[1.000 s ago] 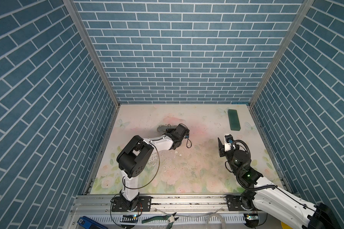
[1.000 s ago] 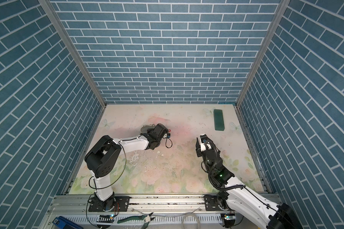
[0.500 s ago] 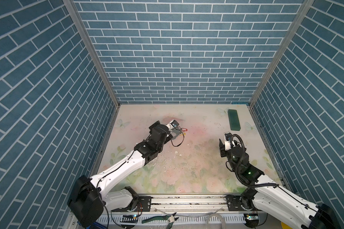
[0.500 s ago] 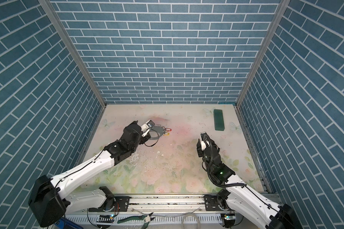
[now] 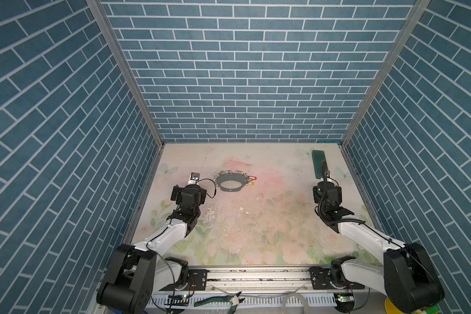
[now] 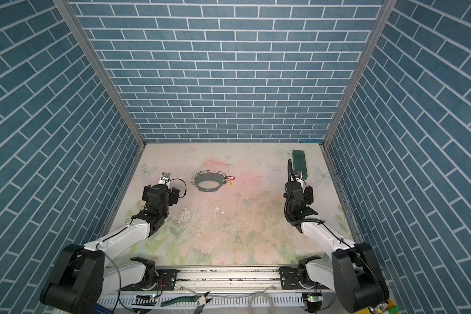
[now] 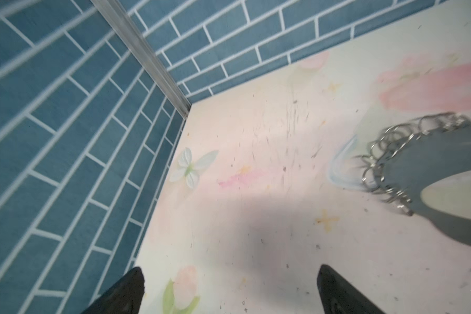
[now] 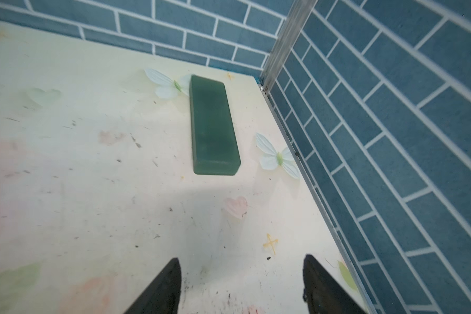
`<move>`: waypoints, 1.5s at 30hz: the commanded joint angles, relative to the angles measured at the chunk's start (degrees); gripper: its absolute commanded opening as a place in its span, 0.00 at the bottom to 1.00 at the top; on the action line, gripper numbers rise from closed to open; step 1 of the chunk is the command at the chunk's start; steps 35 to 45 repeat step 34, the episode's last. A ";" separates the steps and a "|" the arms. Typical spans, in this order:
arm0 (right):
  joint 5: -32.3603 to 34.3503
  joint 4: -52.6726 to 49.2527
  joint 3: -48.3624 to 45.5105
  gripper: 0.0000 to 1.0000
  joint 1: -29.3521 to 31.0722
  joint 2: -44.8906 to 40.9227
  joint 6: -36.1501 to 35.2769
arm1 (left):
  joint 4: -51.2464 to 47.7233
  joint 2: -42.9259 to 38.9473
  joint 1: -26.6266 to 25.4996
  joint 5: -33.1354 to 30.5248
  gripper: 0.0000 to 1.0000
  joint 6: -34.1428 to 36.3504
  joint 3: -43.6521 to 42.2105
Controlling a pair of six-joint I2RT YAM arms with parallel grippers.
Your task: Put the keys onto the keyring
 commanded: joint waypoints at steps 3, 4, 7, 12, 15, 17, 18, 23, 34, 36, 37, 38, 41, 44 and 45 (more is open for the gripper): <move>-6.78 20.35 -5.93 0.72 -4.94 6.29 -3.47 | 20.06 5.38 4.95 12.37 1.00 -0.16 -4.01; -9.73 23.29 -6.82 0.72 -5.69 6.59 -4.26 | 20.89 5.77 5.81 13.81 1.00 -0.64 -3.99; -18.80 27.57 -7.73 0.72 -9.40 7.41 -3.51 | 19.59 7.38 7.07 18.32 1.00 -2.53 -2.28; -28.62 35.51 -9.25 0.72 -14.91 12.57 -0.76 | 29.30 14.63 11.48 20.33 0.99 -8.22 -4.40; -32.97 39.21 -7.90 0.97 -16.80 17.97 -0.13 | 27.69 15.99 11.59 18.91 1.00 -8.59 -2.79; -34.50 34.09 -5.70 0.99 -18.35 17.74 1.45 | 30.78 16.70 11.57 18.79 0.99 -8.27 -3.78; -33.50 31.00 -5.01 0.99 -18.80 16.93 2.08 | 30.15 16.19 11.57 18.47 1.00 -8.67 -3.82; -29.05 32.15 -5.45 0.99 -19.17 17.05 4.30 | 28.57 16.62 11.13 20.28 1.00 -7.30 -2.63; -28.56 32.91 -5.72 0.99 -19.19 17.10 4.30 | 26.11 17.07 11.59 25.88 1.00 -5.39 -1.00; -28.56 32.91 -5.72 0.99 -19.19 17.10 4.30 | 26.11 17.07 11.59 25.88 1.00 -5.39 -1.00; -28.56 32.91 -5.72 0.99 -19.19 17.10 4.30 | 26.11 17.07 11.59 25.88 1.00 -5.39 -1.00; -28.56 32.91 -5.72 0.99 -19.19 17.10 4.30 | 26.11 17.07 11.59 25.88 1.00 -5.39 -1.00; -28.56 32.91 -5.72 0.99 -19.19 17.10 4.30 | 26.11 17.07 11.59 25.88 1.00 -5.39 -1.00; -28.56 32.91 -5.72 0.99 -19.19 17.10 4.30 | 26.11 17.07 11.59 25.88 1.00 -5.39 -1.00; -28.56 32.91 -5.72 0.99 -19.19 17.10 4.30 | 26.11 17.07 11.59 25.88 1.00 -5.39 -1.00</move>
